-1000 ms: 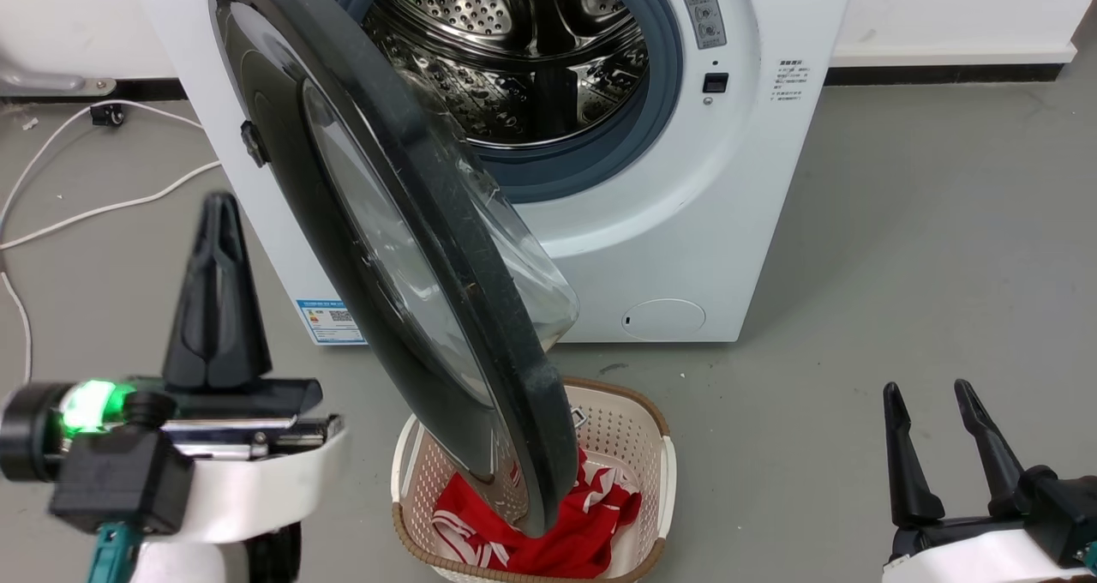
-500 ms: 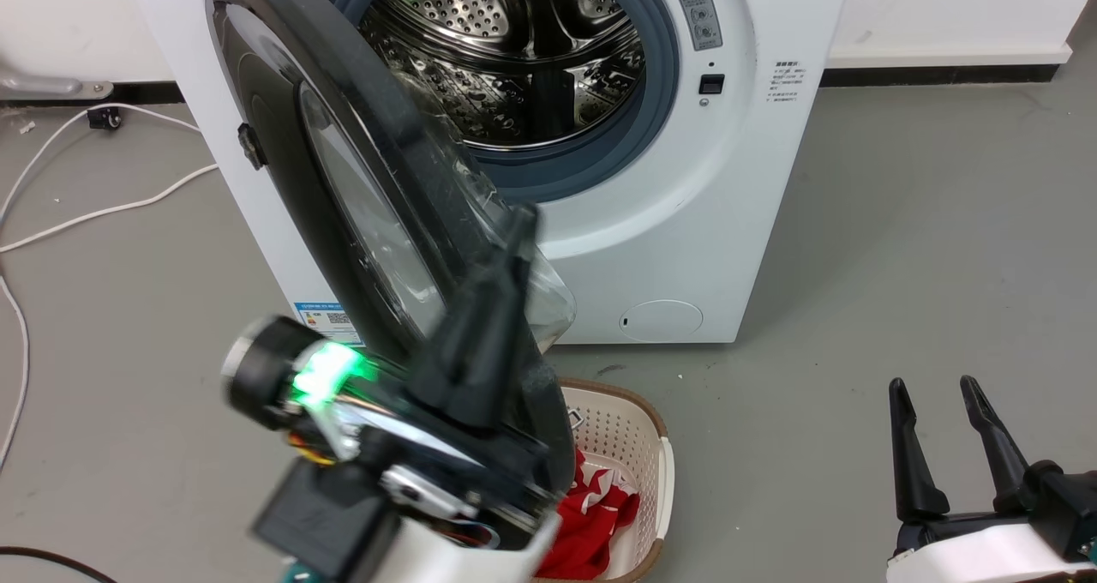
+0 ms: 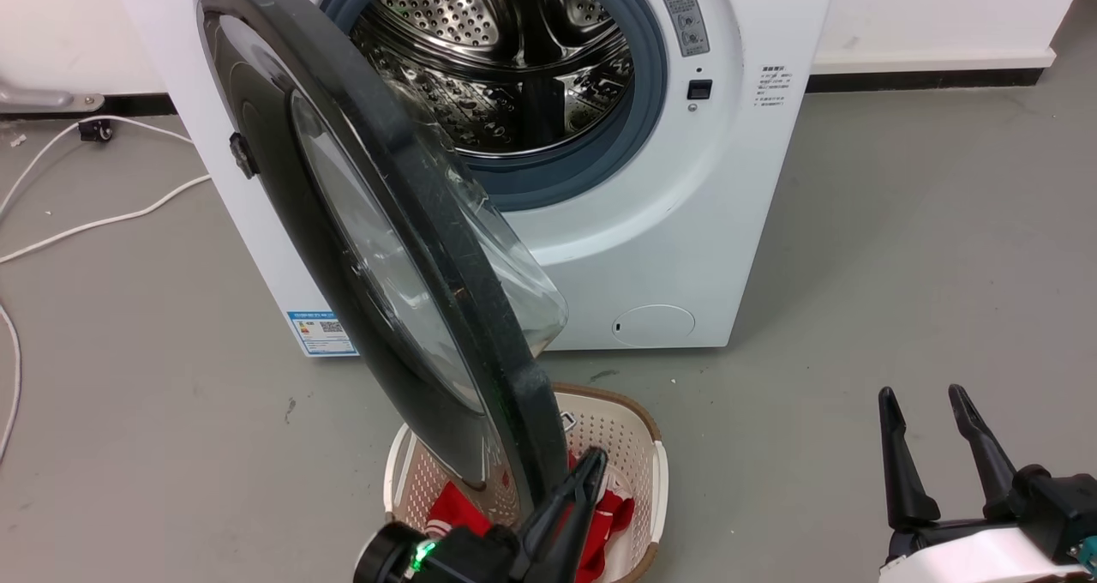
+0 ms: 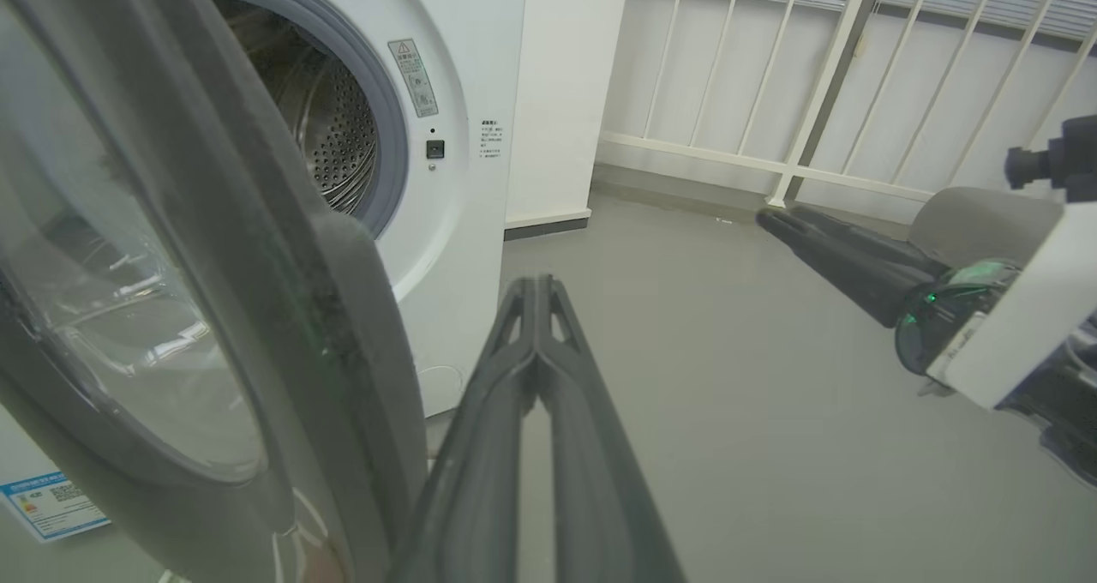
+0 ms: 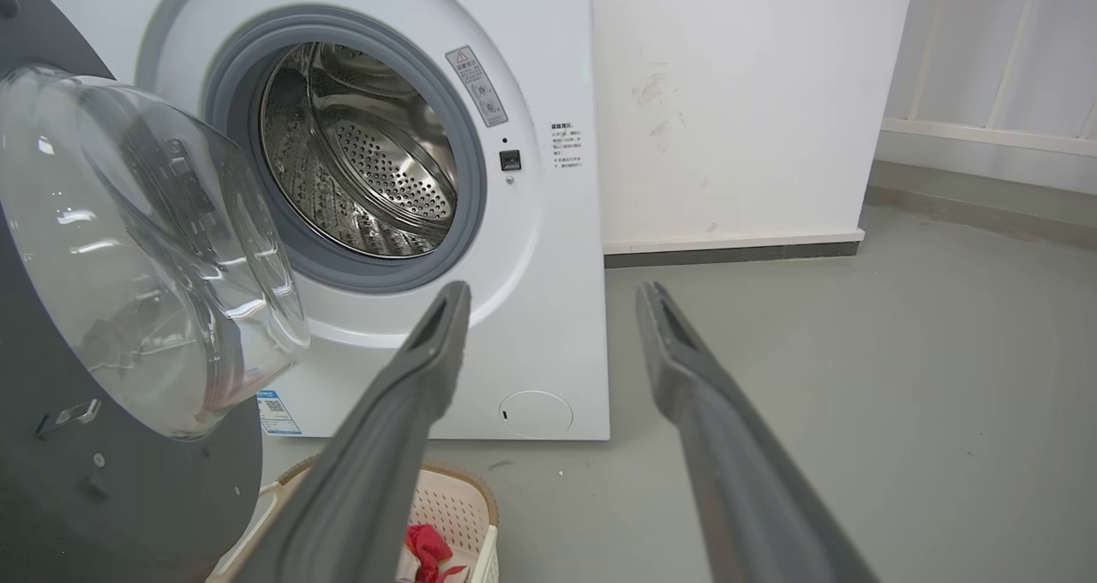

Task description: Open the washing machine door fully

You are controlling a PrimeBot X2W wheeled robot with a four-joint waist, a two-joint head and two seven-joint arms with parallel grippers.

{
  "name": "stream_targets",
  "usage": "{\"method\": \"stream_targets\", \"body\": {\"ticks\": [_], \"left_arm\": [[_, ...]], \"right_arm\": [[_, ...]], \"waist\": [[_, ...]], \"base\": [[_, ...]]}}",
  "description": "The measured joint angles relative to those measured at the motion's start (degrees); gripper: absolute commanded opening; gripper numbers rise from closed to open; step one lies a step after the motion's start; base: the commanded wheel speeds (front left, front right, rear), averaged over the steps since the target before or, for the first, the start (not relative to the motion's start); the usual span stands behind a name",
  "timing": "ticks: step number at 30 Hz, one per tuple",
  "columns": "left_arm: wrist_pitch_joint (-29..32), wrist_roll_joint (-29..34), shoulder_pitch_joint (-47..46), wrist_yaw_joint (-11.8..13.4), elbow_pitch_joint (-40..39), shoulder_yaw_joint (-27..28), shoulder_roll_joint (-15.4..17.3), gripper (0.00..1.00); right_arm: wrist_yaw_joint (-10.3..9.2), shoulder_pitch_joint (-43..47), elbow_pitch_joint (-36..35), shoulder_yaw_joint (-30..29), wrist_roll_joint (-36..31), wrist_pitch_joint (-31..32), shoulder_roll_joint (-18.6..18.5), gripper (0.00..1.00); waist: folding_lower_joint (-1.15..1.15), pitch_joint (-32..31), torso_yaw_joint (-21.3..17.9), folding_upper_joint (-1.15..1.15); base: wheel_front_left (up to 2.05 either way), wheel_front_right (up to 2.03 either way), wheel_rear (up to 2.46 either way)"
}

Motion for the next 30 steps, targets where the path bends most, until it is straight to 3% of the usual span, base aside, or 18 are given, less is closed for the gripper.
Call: {"method": "stream_targets", "body": {"ticks": [5, 16, 30], "left_arm": [[-1.5, 0.5, 0.1, 0.3, 5.5, -0.2, 0.2, 0.0], [-5.7, 0.1, -9.4, 1.0, 14.4, 1.5, -0.6, 0.0], [-7.4, -0.3, -11.1, 3.0, 16.6, 1.7, -1.3, 0.0]], "right_arm": [[0.0, 0.3, 0.2, 0.3, 0.0, 0.1, 0.0, 1.0], [0.0, -0.3, 0.8, 0.9, 0.4, 0.3, 0.0, 1.0], [0.0, -0.6, 1.7, 0.9, 1.2, -0.3, 0.0, 1.0]], "waist": [[0.0, 0.1, 0.0, 0.0], [0.0, 1.1, -1.2, 0.0], [0.0, 2.2, -1.3, 0.0]], "base": [[0.0, 0.0, 0.0], [0.0, 0.0, 0.0], [0.0, 0.0, 0.0]]}}
